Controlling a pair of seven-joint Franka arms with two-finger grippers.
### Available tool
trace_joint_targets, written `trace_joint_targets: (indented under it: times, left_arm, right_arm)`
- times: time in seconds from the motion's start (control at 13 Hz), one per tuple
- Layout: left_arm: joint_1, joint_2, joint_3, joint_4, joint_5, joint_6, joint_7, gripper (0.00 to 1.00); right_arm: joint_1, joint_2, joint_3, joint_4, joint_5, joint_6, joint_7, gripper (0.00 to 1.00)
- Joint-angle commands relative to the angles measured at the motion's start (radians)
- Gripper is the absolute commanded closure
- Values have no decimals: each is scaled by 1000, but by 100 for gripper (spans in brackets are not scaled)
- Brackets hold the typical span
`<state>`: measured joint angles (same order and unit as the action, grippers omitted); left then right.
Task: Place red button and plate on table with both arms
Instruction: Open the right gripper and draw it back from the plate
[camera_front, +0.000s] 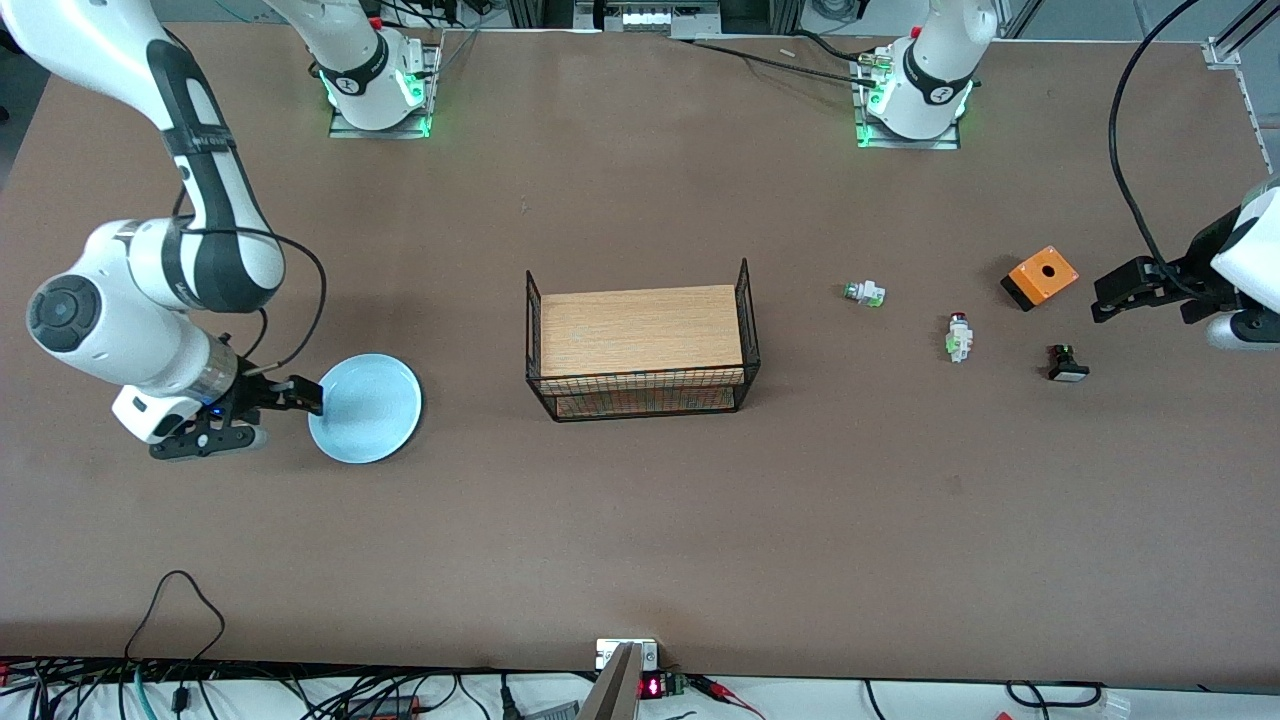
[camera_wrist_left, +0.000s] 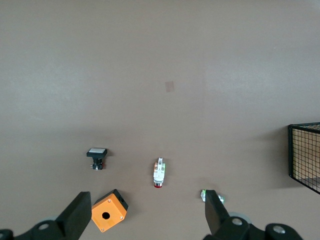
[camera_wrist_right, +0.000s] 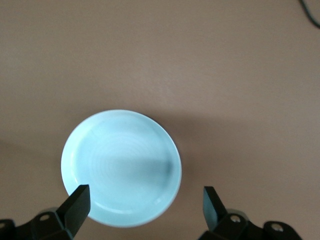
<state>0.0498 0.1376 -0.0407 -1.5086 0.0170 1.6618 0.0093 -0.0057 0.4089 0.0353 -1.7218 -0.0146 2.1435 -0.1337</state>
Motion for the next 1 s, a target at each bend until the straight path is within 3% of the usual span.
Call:
trace_joint_targets:
  times: [0.0,0.38,0.54,0.69,0.77,0.92]
  left_arm:
    - [2,-26,-2,-22,-12,1,0,0]
    - [2,-26,-4,-16,-11,3,0,0]
    - [2,-26,-5,-16,-11,4,0,0]
    - [2,-26,-5,-16,-12,4,0,0]
    - [2,-26,-5,-16,-12,3,0,0]
    - [2,-26,-5,-16,-12,3,0,0]
  right_arm:
    - [-2,-19,-30,172,-24,-267,-24,0]
    - [4,-53,-63,352,-24,-534,-41,0]
    - [4,-96,-66,361,-28,-586,-43,0]
    - [41,-143,-110,361,-28,-631,-43,0]
    - [64,-168,-144,349,-24,-637,-41,0]
    - [91,-215,-153,291,-30,-633,-32,0]
